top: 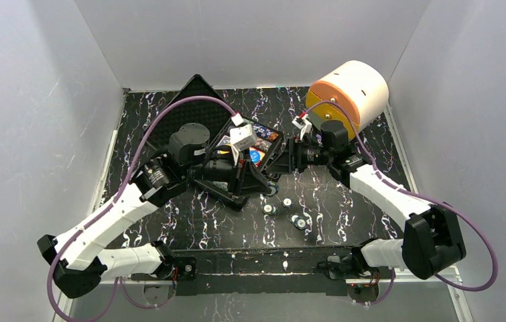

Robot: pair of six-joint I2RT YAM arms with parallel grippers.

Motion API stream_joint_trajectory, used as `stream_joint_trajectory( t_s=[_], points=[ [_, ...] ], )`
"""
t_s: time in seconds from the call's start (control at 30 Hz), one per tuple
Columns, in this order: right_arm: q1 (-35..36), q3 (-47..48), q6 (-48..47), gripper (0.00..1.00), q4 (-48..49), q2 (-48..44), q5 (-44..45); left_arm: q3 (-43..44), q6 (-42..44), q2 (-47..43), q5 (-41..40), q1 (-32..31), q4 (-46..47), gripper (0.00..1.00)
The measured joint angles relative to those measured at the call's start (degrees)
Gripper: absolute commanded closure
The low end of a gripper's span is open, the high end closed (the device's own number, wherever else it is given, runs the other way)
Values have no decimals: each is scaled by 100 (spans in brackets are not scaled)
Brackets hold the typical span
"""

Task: Pack up texas hold em set

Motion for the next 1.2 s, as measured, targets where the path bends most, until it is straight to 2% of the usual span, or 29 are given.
stream_joint_trajectory(
  t_s=[0.17,0.3,0.53,0.7,0.9,1.2],
  points=[
    [-214,-146,243,26,179,-57,-42,-33,-20,125,402,50,168,100],
    [-293,-186,376,26,125,-136,297,-26,31,302,122,87,103,100],
    [-326,-271,542,26,-223,-470,1460,-22,-61,673,-1978,109,-254,100],
    [-341,-271,680,27,-680,-472,2135,-39,-247,1478,-3233,120,-553,100],
    [-343,-271,780,26,-981,-470,2535,-48,-415,2398,-3866,136,-741,100],
    [-345,-271,791,27,-1263,-468,2922,-28,-590,2935,-4555,136,-922,98]
  ],
)
